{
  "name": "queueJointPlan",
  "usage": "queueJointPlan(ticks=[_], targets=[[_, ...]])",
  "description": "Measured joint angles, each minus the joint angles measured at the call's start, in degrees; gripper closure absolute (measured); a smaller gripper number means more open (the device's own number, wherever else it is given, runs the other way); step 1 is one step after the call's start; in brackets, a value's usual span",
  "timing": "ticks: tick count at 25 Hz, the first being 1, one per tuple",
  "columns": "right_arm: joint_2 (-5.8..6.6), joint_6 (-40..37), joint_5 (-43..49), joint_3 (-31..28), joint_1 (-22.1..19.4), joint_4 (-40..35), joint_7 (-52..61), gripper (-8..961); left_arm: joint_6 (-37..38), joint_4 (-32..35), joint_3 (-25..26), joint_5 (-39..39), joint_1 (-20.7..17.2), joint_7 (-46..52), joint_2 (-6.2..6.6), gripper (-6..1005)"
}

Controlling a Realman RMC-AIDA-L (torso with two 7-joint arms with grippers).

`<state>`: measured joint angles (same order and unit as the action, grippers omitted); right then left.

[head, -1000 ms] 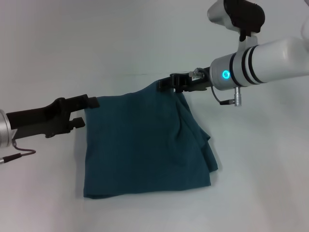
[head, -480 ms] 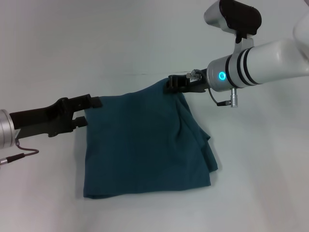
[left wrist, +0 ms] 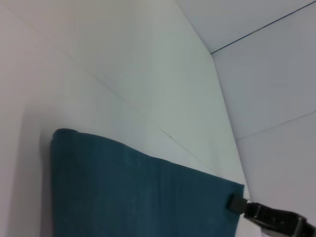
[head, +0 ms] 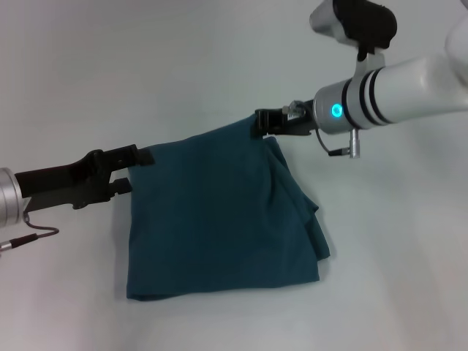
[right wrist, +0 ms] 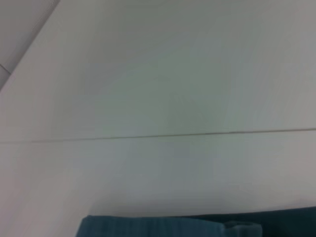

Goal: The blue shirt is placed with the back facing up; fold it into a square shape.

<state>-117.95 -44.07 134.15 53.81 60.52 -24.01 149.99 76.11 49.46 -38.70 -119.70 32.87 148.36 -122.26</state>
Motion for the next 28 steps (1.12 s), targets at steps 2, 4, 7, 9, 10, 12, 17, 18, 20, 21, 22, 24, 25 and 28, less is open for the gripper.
queueJointPlan(ticks=[2, 4, 7, 9, 10, 12, 17, 18, 20, 21, 22, 24, 25, 28], targets=[[0.30, -1.39, 0.00, -0.01, -0.43, -1.58, 0.74, 918, 0.00, 0.01, -0.03, 0.00, 0.01, 0.00, 0.01, 144], [0.64, -2.91, 0.00, 0.03, -0.94, -3.28, 1.50, 934, -0.01, 0.02, -0.06, 0.00, 0.03, 0.00, 0.01, 144], [0.80, -4.07, 0.15, 0.08, -1.23, -4.58, 1.92, 934, 0.00, 0.02, -0.06, 0.00, 0.05, 0.00, 0.00, 143], [0.85, -3.98, 0.49, 0.18, -1.24, -4.60, 2.27, 933, 0.00, 0.03, -0.06, -0.01, 0.06, 0.00, -0.03, 143], [0.85, -3.83, 0.74, 0.20, -1.21, -4.52, 2.43, 933, 0.02, 0.03, -0.06, -0.01, 0.06, 0.00, -0.04, 144], [0.80, -3.35, 1.92, 0.24, -1.02, -4.24, 3.05, 933, 0.05, 0.03, -0.06, -0.01, 0.07, 0.00, -0.05, 144], [0.18, -2.13, 5.56, 0.45, -0.34, -4.06, 5.28, 932, 0.02, 0.03, -0.06, 0.00, 0.02, 0.00, -0.08, 144], [0.14, -1.89, 5.79, 0.59, -0.25, -4.02, 5.39, 932, 0.01, 0.03, -0.08, -0.01, 0.02, 0.00, -0.10, 144], [0.09, -1.41, 5.85, 0.91, -0.09, -3.74, 5.40, 932, 0.00, 0.02, -0.12, -0.01, 0.01, 0.00, -0.16, 143], [0.09, -1.12, 5.88, 1.07, 0.02, -3.48, 5.40, 932, 0.00, 0.03, -0.13, 0.00, -0.01, 0.00, -0.18, 143], [0.08, -0.77, 5.91, 1.20, 0.14, -3.13, 5.40, 926, 0.00, 0.02, -0.13, -0.01, -0.04, 0.00, -0.21, 143], [0.10, 0.06, 6.02, 1.54, 0.51, -2.21, 5.40, 913, -0.01, 0.02, -0.14, -0.01, -0.16, 0.00, -0.21, 143], [0.11, 0.57, 6.21, 1.73, 0.74, -1.70, 5.40, 906, -0.01, 0.03, -0.14, 0.00, -0.20, 0.00, -0.21, 143], [0.14, 2.20, 7.59, 2.51, 1.29, -0.40, 6.21, 887, -0.03, 0.03, -0.15, 0.01, -0.31, 0.00, -0.21, 143]])
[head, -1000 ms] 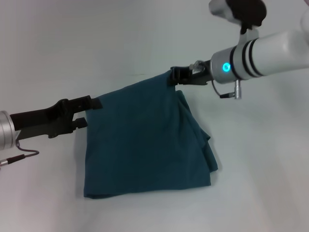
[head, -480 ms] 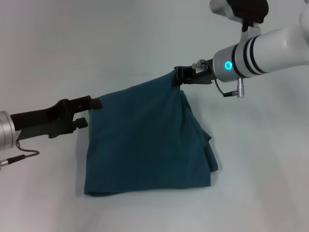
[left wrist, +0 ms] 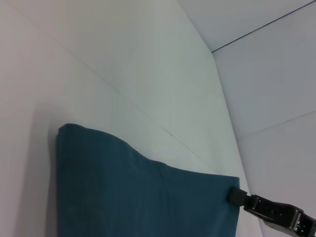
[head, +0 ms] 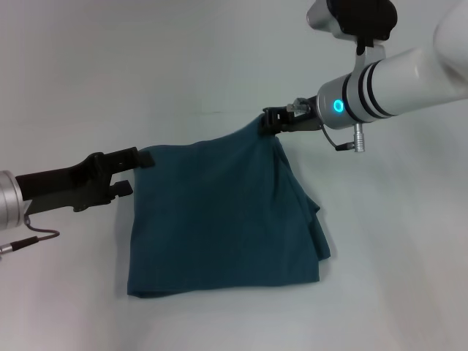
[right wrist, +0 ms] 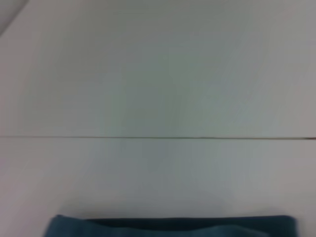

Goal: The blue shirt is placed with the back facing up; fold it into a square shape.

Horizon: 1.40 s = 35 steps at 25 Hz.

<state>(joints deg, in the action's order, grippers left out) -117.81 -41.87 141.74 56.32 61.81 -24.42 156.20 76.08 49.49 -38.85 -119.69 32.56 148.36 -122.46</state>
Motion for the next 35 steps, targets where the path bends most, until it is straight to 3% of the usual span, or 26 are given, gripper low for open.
queueJointPlan(ticks=[4, 12, 26, 35], targets=[[0.03, 2.17, 5.62, 1.59, 0.30, 0.32, 5.03, 861, -0.06, -0.01, 0.00, 0.03, -0.02, 0.00, 0.02, 144], [0.78, -2.67, 4.36, 0.09, -2.45, -5.22, 6.00, 437, -0.32, -0.68, 0.05, 0.08, 0.28, -0.47, 0.03, 144], [2.45, -29.53, -0.89, -0.07, -9.62, -14.88, 3.79, 447, -0.41, -0.71, 0.31, 0.07, 0.06, -0.61, 0.03, 144], [2.03, -33.45, -0.73, 0.15, -11.24, -14.42, 3.71, 451, -0.41, -0.87, 0.01, 0.07, -0.14, -0.62, -0.04, 143]])
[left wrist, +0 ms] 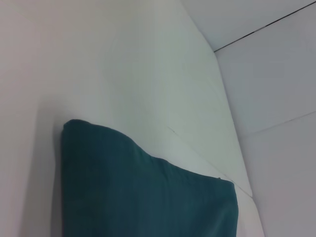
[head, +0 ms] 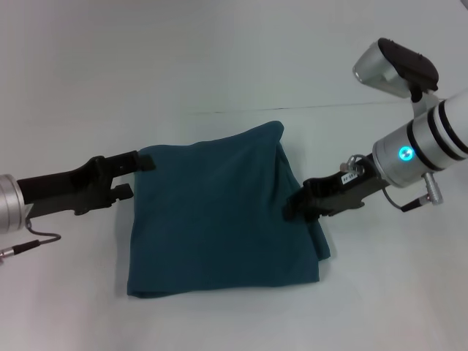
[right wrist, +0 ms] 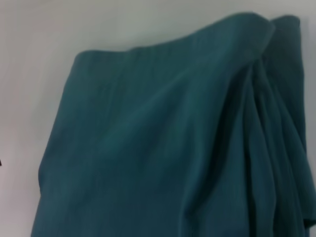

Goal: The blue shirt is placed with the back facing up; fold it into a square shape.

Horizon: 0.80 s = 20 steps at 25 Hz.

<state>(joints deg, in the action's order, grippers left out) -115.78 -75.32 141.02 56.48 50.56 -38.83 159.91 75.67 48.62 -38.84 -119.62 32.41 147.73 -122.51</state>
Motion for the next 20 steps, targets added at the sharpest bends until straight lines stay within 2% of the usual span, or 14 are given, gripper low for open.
queueJointPlan(ticks=[13, 18, 20], targets=[[-1.11, -0.19, -0.04, -0.16, -0.12, 0.93, -0.04, 453, -0.44, -0.55, -0.01, 0.00, 0.14, -0.16, -0.01, 143], [-1.28, -0.47, -0.23, -0.57, -0.18, 0.60, -0.04, 630, -0.44, -0.55, -0.02, 0.00, 0.10, -0.17, -0.01, 143], [-1.29, -0.70, -0.24, -0.59, -0.19, 0.60, -0.04, 666, -0.44, -0.55, -0.02, 0.00, 0.10, -0.17, -0.01, 143]])
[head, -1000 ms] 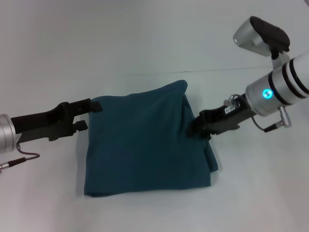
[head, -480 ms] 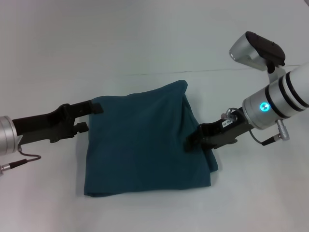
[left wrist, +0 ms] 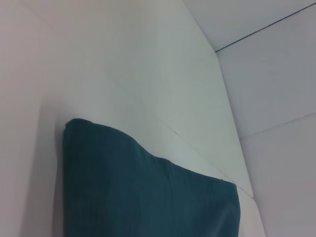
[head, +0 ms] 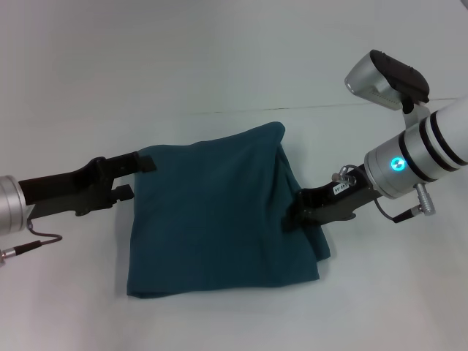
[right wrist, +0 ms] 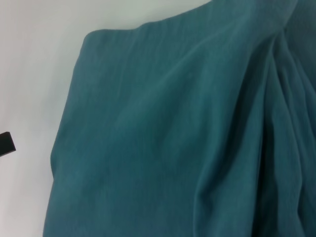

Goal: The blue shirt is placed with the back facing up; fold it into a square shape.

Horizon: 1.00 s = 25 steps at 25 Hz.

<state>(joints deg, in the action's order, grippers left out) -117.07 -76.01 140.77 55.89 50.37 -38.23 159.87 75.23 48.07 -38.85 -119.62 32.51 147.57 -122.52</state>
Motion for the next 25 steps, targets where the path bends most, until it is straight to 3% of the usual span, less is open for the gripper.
queueJointPlan(ticks=[14, 19, 25], targets=[[1.31, -4.50, -0.07, -0.35, -1.75, -0.62, 0.32, 891, 0.24, -0.02, 0.00, 0.00, 0.19, 0.00, 0.00, 144], [1.86, -3.98, 0.17, -0.80, -2.84, -0.94, 0.55, 891, 0.21, -0.49, 0.01, 0.00, 0.21, 0.00, 0.00, 143], [1.65, -3.93, 0.15, -1.07, -2.99, -0.97, 0.09, 890, 0.15, -0.71, 0.01, 0.00, 0.40, 0.00, 0.00, 144]])
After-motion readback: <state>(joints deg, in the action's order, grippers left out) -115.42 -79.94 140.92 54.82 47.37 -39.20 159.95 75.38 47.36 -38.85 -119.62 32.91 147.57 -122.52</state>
